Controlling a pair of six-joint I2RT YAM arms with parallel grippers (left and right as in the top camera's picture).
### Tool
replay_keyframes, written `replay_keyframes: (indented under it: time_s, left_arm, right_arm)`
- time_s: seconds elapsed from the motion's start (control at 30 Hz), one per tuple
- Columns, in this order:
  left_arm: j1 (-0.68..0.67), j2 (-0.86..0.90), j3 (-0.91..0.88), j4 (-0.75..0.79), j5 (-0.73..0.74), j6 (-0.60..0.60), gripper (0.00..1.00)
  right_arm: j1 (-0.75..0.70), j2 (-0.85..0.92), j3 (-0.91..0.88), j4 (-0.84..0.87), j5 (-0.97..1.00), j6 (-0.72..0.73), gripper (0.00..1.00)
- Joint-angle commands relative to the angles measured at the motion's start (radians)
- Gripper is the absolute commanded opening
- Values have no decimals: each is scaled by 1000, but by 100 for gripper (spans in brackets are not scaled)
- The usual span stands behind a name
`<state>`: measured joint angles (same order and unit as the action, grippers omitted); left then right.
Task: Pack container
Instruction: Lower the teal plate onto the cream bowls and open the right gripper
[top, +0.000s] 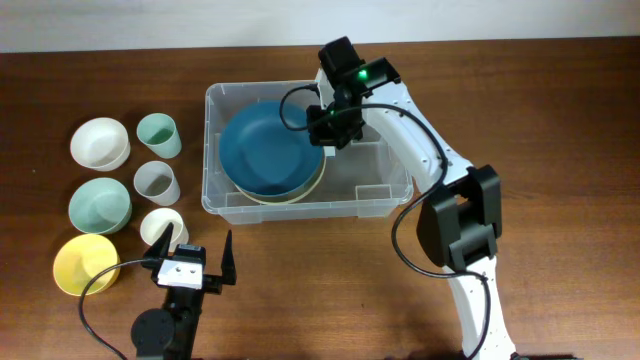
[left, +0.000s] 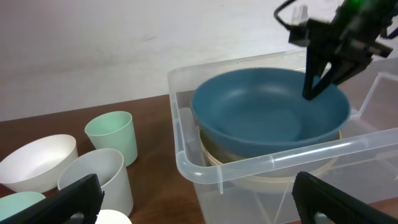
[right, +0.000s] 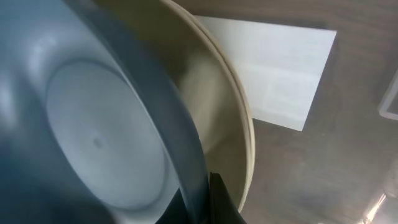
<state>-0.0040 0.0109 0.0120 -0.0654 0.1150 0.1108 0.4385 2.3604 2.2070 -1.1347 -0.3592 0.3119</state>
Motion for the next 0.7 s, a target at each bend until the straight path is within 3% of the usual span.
replay_keyframes:
  time_s: [0.0,0.4,0.67]
  left_arm:
    - [5,-5,-3,-5,-6,-9,99]
    - [5,-5,-3,-5,-6,-9,99]
    - [5,-5,-3,-5,-6,-9,99]
  right_arm:
    - [-1,19,1,7,6,8,7]
    - [-1,19,1,8,33,8,27]
    - [-1,11,4,2,145,6,29]
